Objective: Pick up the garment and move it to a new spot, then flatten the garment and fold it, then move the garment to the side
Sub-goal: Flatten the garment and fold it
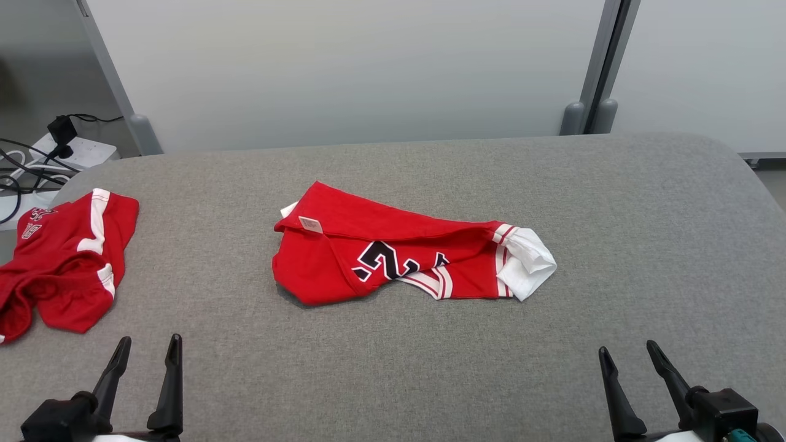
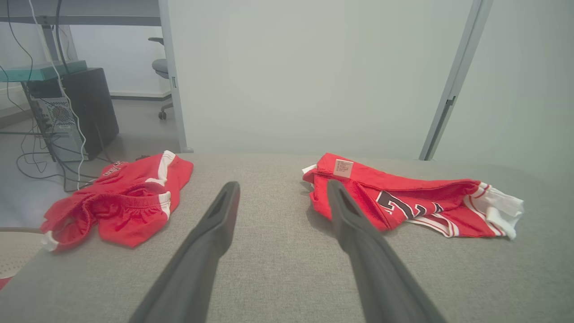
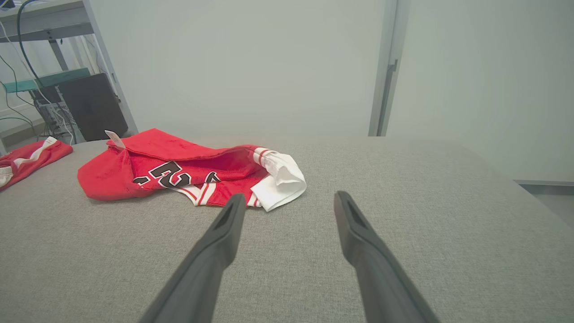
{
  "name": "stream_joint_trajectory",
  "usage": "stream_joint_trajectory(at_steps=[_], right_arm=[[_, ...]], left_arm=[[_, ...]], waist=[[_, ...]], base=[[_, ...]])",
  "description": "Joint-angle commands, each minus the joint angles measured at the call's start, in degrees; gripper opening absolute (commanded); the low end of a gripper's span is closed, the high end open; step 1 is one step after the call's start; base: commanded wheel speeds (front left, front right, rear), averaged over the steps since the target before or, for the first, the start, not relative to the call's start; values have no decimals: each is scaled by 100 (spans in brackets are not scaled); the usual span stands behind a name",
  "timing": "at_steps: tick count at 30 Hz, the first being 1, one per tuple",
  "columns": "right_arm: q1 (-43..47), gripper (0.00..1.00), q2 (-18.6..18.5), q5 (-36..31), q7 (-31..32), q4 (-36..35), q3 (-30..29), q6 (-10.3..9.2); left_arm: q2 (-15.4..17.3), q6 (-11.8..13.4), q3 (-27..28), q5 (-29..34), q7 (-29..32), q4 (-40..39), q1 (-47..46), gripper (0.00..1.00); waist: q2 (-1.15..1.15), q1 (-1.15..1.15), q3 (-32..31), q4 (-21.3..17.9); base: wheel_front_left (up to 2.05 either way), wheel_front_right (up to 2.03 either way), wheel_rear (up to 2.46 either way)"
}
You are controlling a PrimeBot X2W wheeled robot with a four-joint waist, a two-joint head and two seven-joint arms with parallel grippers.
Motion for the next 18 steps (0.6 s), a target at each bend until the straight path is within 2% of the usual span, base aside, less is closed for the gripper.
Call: stream_joint_trajectory(at_steps=[1,18], right_arm=[[-78,100,-62,20,30,-202,145,24],[-49,100,-61,115,6,-207,189,24]], left_arm=[[188,83,273,1,-2,-189,-154,100],[182,230,245,-47,128,-348,-134,100]], waist=[[0,0,-12,-41],[0,0,13,-60]], base=[[0,0,0],[0,0,0]])
